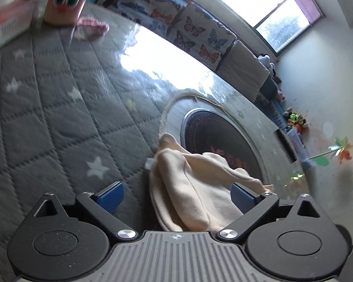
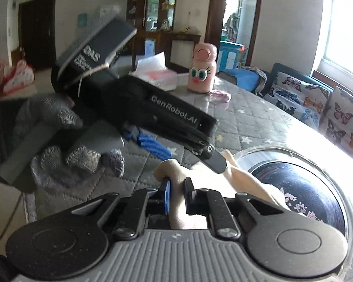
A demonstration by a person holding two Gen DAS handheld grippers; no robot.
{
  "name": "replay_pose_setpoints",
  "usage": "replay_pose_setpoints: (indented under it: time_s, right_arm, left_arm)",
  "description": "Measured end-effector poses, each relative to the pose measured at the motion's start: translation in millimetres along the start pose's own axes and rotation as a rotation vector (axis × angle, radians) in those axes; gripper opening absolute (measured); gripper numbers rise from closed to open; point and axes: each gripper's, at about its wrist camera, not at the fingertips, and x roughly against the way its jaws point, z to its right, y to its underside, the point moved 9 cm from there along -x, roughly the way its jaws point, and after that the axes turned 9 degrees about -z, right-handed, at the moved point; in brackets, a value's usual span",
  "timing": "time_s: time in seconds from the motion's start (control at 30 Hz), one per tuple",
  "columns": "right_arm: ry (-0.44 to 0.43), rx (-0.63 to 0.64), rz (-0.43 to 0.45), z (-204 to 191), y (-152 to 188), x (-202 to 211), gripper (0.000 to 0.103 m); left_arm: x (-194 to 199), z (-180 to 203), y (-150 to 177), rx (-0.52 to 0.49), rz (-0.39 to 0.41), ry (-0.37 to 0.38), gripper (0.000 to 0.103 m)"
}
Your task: Fold clothes
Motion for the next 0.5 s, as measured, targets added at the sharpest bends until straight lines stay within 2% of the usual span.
replay_pose_setpoints:
  time_s: [0.2, 0.33, 0.5]
  right_arm:
    - [-0.01, -0.035, 0.034, 9, 2, 13, 0.01]
    - [-0.017, -0.037, 0.04, 9, -6, 4, 0.01]
    - [-0.025, -0.036, 0.045, 8, -3, 7, 0.009]
  left_arm:
    - [-5, -3, 1, 0.105, -0.022, 0.058, 0.089]
    - [-8, -5, 1, 0.174, -0.032, 0.095, 0.073]
    - [-11, -10, 2, 0.25, -0.046, 0.136, 0.042]
